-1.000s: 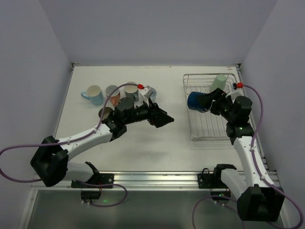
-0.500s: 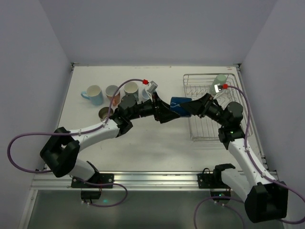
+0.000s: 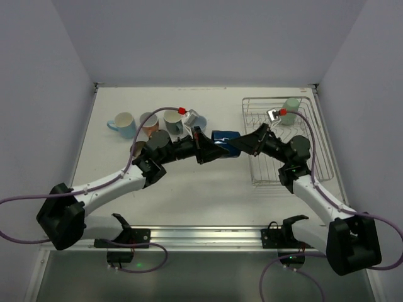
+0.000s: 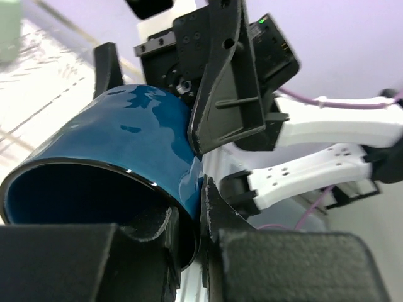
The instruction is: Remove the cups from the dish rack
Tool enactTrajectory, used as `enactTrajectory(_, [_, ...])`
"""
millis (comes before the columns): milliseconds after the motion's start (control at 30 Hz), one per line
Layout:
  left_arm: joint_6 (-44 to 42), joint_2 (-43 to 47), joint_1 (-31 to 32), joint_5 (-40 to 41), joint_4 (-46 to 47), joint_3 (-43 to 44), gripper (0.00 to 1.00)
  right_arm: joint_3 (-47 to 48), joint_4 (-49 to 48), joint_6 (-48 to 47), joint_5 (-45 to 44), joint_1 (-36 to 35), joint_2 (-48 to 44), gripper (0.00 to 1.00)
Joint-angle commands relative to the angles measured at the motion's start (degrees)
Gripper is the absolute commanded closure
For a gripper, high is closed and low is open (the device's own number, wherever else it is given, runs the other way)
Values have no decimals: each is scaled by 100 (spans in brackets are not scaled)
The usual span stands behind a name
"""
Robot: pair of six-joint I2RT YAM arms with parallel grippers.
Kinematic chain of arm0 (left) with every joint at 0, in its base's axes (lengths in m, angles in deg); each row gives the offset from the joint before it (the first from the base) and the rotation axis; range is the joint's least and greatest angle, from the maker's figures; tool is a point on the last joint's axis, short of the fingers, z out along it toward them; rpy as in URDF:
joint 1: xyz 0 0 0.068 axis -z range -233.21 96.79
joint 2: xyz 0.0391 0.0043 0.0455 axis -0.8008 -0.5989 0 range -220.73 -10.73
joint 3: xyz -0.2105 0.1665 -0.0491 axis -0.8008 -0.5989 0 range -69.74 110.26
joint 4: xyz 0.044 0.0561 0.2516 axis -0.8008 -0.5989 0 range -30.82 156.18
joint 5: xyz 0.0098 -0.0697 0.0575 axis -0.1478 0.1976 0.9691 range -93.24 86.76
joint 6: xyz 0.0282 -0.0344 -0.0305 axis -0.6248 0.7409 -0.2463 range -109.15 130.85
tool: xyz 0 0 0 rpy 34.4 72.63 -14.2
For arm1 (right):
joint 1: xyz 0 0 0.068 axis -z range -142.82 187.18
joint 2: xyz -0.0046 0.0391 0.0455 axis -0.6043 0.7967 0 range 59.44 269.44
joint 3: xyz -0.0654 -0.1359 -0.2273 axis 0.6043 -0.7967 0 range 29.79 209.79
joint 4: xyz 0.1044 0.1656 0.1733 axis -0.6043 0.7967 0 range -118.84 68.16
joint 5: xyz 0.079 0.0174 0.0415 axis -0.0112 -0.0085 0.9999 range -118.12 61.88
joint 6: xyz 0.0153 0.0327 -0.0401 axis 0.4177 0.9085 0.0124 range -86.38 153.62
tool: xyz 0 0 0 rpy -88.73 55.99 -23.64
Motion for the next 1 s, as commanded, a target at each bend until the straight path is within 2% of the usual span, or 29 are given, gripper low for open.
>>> enactTrajectory(0, [-1490,658,15,1078,-1823,178,100,95,570,-431,-584,58,-51,1])
enactTrajectory(33, [-1675,886,15,1541,-2219,240,100,183,941,-694,-743,66,-113,1])
enactTrajectory(67, [-2008,966,15,1781,-3102,336,100,384,1824,-1297,-962,58,-252,1])
enactTrajectory(100, [-2150,1037,15,2044,-3537,538,100,499,2294,-1581,-1513,66,-332,1])
enactTrajectory(167, [-2440,1178,15,2721,-4598,688,100,693,2964,-2230,-1991,58,-490,1])
enactTrajectory(267, [-2713,1100,24,3469,-5507,970,100,834,3632,-2672,-2387,58,-570,1])
enactTrajectory(400, [-2872,757,15,4058,-6011,1128,100,957,3977,-3007,-2528,58,-631,1])
enactTrajectory(533, [-2969,-102,24,4419,-6266,1295,100,1010,4205,-3332,-2766,58,-763,1])
enactTrajectory(867, [-3083,-1510,15,4727,-6380,1927,100,1063,4662,-3746,-3187,58,-957,1])
enactTrajectory(933, [-3127,-1677,15,4780,-6416,2016,91,1107,4707,-3894,-3503,66,-957,1])
enactTrajectory(967, [-3136,-1722,15,4806,-6468,2077,80,1203,4942,-3982,-3661,66,-922,1])
